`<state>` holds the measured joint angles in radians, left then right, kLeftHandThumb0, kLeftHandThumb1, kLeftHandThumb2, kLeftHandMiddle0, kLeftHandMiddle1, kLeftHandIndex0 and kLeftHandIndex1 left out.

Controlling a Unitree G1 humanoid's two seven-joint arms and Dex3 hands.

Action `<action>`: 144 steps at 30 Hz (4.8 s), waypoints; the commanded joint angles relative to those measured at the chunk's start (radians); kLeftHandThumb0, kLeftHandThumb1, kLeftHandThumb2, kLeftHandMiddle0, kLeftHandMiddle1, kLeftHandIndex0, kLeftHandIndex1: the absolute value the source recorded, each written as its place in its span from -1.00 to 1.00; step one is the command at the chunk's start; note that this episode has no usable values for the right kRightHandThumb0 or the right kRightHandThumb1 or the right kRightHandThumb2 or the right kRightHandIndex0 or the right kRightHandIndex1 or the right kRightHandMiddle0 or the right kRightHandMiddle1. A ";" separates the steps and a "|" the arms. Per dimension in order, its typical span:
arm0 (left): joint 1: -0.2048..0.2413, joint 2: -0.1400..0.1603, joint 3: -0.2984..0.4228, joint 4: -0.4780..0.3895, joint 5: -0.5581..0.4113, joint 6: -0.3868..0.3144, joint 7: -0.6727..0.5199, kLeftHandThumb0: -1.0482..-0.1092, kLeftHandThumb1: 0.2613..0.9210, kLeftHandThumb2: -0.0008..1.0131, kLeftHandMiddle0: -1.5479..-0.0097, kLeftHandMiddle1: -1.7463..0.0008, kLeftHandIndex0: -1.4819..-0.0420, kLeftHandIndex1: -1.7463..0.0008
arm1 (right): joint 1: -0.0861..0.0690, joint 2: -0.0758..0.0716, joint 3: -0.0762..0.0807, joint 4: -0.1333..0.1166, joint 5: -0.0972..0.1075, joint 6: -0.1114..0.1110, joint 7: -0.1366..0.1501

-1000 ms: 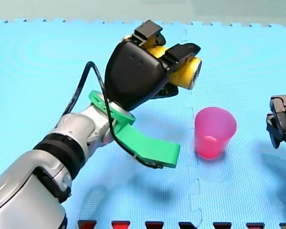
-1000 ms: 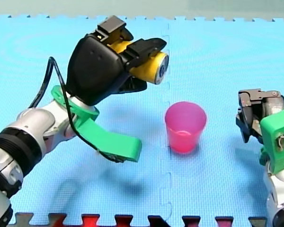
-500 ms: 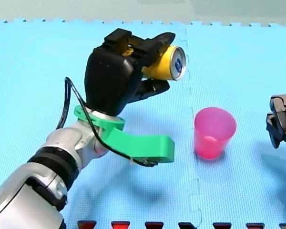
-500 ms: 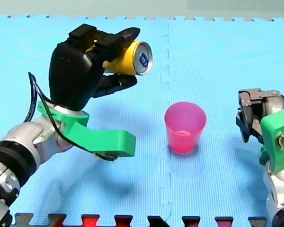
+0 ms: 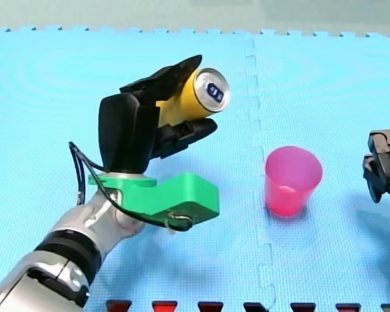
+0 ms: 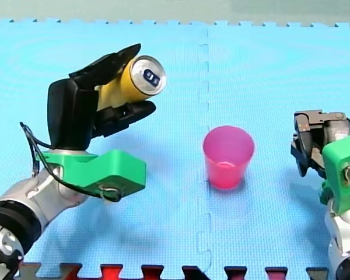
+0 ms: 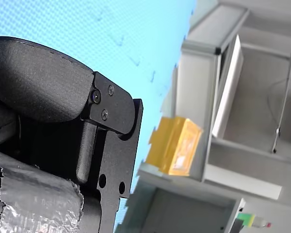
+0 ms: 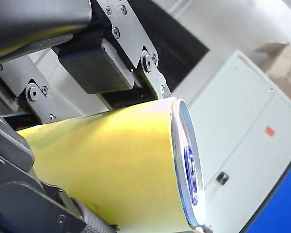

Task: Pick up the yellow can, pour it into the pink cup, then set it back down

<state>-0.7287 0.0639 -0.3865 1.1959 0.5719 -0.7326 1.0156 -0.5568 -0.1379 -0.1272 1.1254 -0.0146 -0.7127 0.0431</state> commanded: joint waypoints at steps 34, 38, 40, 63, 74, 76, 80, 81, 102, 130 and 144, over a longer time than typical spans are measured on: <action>0.189 -0.045 0.300 -0.055 -0.295 -0.133 -0.443 0.37 0.61 -1.00 -0.64 1.00 -0.60 1.00 | 0.004 -0.016 -0.002 -0.011 0.003 0.007 0.011; 0.195 -0.058 0.322 -0.054 -0.321 -0.143 -0.477 0.38 0.61 -1.00 -0.65 1.00 -0.60 1.00 | 0.003 -0.019 -0.002 -0.007 0.001 0.004 0.009; 0.200 -0.066 0.335 -0.051 -0.340 -0.152 -0.499 0.39 0.62 -1.00 -0.65 0.99 -0.60 1.00 | 0.002 -0.020 -0.001 -0.007 0.000 0.001 0.008; 0.221 -0.137 0.456 0.014 -0.484 -0.207 -0.735 0.45 0.63 -1.00 -0.68 0.99 -0.60 1.00 | 0.005 -0.033 -0.010 -0.001 0.007 -0.021 0.022; 0.236 -0.112 0.402 0.008 -0.355 -0.195 -0.601 0.44 0.64 -1.00 -0.66 1.00 -0.60 1.00 | 0.006 -0.047 0.002 0.005 -0.022 -0.039 -0.002; 0.241 -0.110 0.391 0.008 -0.333 -0.191 -0.577 0.43 0.64 -1.00 -0.66 1.00 -0.60 1.00 | 0.006 -0.052 0.006 0.009 -0.032 -0.047 -0.012; 0.249 -0.109 0.373 0.011 -0.307 -0.181 -0.548 0.43 0.66 -0.99 -0.65 1.00 -0.59 1.00 | 0.006 -0.056 0.006 0.016 -0.036 -0.056 -0.015; 0.252 -0.110 0.370 0.014 -0.305 -0.181 -0.545 0.43 0.66 -0.99 -0.64 1.00 -0.59 1.00 | 0.006 -0.056 0.006 0.018 -0.036 -0.058 -0.015; 0.265 -0.114 0.313 0.067 -0.257 -0.178 -0.451 0.46 0.69 -1.00 -0.64 1.00 -0.59 1.00 | 0.004 -0.071 0.003 0.042 -0.034 -0.083 -0.013; 0.298 -0.133 0.426 0.086 -0.433 -0.205 -0.711 0.47 0.66 -1.00 -0.65 1.00 -0.60 1.00 | 0.002 -0.077 0.007 0.040 -0.041 -0.082 -0.022; 0.290 -0.103 0.382 0.086 -0.342 -0.207 -0.601 0.23 0.48 -1.00 -0.28 1.00 -0.17 1.00 | 0.000 -0.080 0.009 0.045 -0.043 -0.087 -0.017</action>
<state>-0.4471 -0.0480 0.0027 1.2712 0.2155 -0.9610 0.4049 -0.5538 -0.2103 -0.1190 1.1683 -0.0569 -0.7953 0.0259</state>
